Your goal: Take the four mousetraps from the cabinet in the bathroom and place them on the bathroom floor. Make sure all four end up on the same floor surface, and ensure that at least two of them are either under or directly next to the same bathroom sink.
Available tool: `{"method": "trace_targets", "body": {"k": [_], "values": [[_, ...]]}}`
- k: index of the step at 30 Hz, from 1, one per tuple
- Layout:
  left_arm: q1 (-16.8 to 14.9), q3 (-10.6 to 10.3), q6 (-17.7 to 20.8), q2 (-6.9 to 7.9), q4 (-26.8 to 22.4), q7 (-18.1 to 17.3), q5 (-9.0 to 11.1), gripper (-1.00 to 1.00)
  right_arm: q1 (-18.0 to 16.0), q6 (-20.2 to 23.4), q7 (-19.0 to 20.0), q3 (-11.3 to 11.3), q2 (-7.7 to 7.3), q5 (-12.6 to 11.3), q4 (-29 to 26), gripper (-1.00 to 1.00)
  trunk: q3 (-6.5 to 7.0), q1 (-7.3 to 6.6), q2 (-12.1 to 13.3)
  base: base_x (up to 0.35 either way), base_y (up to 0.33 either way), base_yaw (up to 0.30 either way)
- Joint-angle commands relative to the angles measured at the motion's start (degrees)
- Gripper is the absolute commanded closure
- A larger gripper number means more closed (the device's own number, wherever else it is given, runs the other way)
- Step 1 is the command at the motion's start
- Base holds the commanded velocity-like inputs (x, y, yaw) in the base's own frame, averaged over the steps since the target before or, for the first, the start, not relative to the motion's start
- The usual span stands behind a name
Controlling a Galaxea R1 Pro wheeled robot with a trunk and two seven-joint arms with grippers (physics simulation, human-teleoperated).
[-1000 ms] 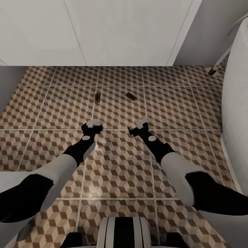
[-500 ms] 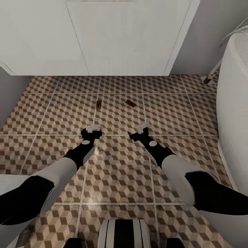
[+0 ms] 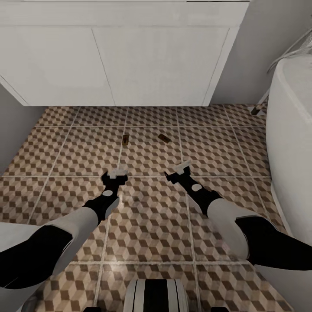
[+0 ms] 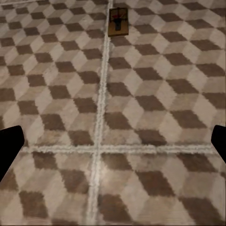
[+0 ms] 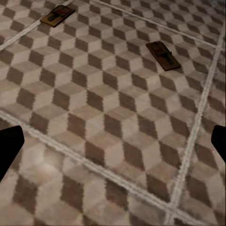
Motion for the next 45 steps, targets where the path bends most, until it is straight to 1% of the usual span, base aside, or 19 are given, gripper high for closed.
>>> {"method": "trace_targets", "body": {"k": [1, 6, 8, 9, 12, 18, 22, 26, 29, 33, 38, 40, 41, 45], "values": [[0.0, -0.5, -1.2, -0.16, 1.1, 0.0, 0.5, -1.00, 0.0, -0.3, 0.1, 0.4, -0.14, -0.4, 0.1, -1.00, 0.20, -0.03, 0.0, 0.000, 0.000, 0.000], [0.1, -0.5, -6.4, -0.71, 6.6, -1.8, 0.5, -1.00, 0.8, -1.7, 0.1, 0.4, -0.77, -0.4, 0.4, -1.00, 1.31, -0.16, 0.1, 0.000, 0.000, 0.000], [0.2, -0.5, -8.5, -0.93, 8.6, -2.5, 0.5, -1.00, 1.5, -2.6, 0.1, 0.4, -0.93, -0.4, 0.4, -1.00, 1.75, -0.21, 0.1, 0.000, 0.000, 0.000], [0.2, -0.5, -10.3, -1.10, 10.0, -3.0, 0.5, -1.00, 2.4, -3.4, 0.0, 0.4, -1.04, -0.4, 0.5, -1.00, 1.97, -0.24, 0.1, 0.000, 0.000, 0.000], [0.4, -0.4, -12.4, -1.23, 11.2, -3.6, 0.5, -1.00, 3.8, -4.3, 0.0, 0.4, -1.15, -0.4, 0.5, -1.00, 2.64, -0.32, 0.1, 0.000, 0.000, 0.000], [1.6, -0.4, -14.2, -1.33, 12.1, -4.0, 0.6, -1.00, 6.1, -5.1, 0.0, 0.3, -1.49, -0.4, 0.5, -1.00, 3.97, -0.47, 0.2, 0.000, 0.000, 0.000], [2.9, -0.4, -14.6, -1.31, 12.3, -4.5, 0.6, -1.00, 7.5, -5.8, 0.0, 0.3, -2.09, -0.4, 0.5, -1.00, 4.85, -0.57, 0.3, 0.000, 0.000, 0.000], [4.4, -0.3, -15.5, -1.29, 12.4, -5.0, 0.6, -1.00, 9.1, -7.9, 0.0, 0.3, -2.86, -0.5, 0.5, -1.00, 5.74, -0.68, 0.3, 0.000, 0.000, 0.000], [5.4, -0.3, -17.2, -1.28, 12.5, -5.1, 0.6, -1.00, 10.0, -9.0, 0.0, 0.3, -3.18, -0.5, 0.5, -1.00, 6.40, -0.75, 0.4, 0.000, 0.000, 0.000], [7.1, -0.3, -20.5, -1.28, 12.5, -5.1, 0.6, -1.00, 11.6, -9.7, 0.0, 0.3, -3.57, -0.7, 0.6, -1.00, 7.29, -0.86, 0.4, 0.000, 0.000, 0.000], [9.5, -0.3, -24.5, -1.33, 12.5, -5.1, 0.6, -1.00, 13.8, -10.3, 0.0, 0.3, -3.99, -2.1, 0.5, -1.00, 8.40, -0.99, 0.5, 0.000, 0.000, 0.000], [10.3, -0.3, -25.6, -1.34, 12.5, -5.1, 0.6, -1.00, 14.2, -10.7, 0.0, 0.3, -4.12, -3.0, 0.5, -1.00, 8.84, -1.04, 0.5, 0.000, 0.000, 0.000], [11.1, -0.3, -26.3, -1.35, 12.5, -5.1, 0.6, -1.00, 14.5, -11.1, 0.0, 0.3, -4.27, -4.0, 0.5, -1.00, 9.06, -1.06, 0.5, 0.000, 0.000, 0.000], [12.6, -0.3, -27.2, -1.25, 12.5, -5.2, 0.6, -1.00, 14.9, -11.5, 0.0, 0.3, -4.62, -5.5, 0.5, -1.00, 9.95, -1.17, 0.6, 0.000, 0.000, 0.000]]}}
